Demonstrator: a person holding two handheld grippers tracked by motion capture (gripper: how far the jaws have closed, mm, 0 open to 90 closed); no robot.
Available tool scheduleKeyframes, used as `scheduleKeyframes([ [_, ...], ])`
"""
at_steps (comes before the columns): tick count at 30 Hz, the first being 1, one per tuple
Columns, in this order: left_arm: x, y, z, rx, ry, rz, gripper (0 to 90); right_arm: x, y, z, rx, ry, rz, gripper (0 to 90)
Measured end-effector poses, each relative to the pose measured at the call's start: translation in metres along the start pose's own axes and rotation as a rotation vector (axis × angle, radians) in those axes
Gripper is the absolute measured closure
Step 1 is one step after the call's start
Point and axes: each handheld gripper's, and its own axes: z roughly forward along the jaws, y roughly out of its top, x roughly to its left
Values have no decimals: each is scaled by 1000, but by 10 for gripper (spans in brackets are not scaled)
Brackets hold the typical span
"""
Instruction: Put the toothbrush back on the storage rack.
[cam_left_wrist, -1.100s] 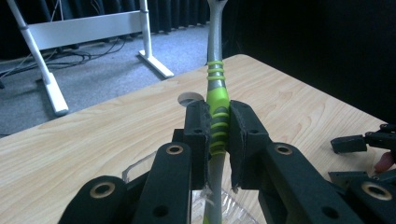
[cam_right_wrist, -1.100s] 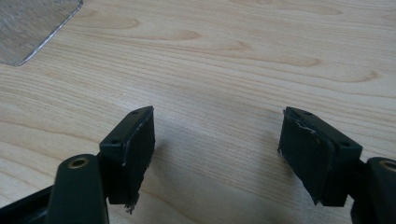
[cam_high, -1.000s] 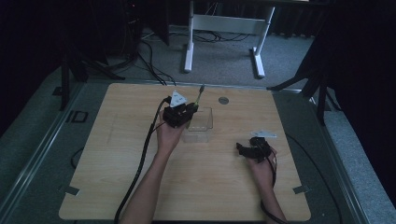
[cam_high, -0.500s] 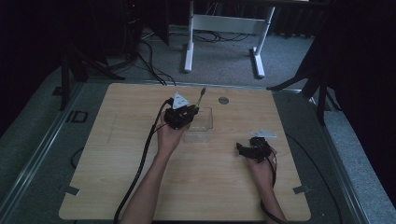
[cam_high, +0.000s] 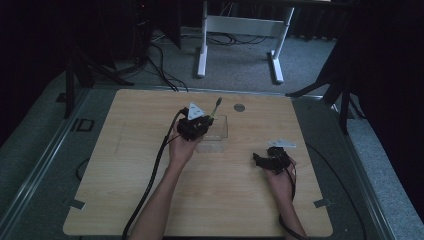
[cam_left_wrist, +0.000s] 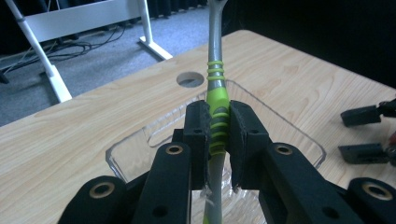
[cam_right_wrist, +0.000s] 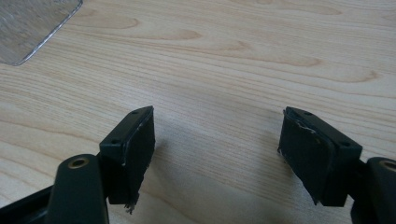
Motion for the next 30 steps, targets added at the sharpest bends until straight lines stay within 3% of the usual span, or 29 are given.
scheduleKeyframes([
  [15,-4,-6,5,34,4,22,782,0,0,0,0,-1,1,267],
  [30,-9,-10,10,63,-19,37,780,0,0,0,0,0,2,267],
])
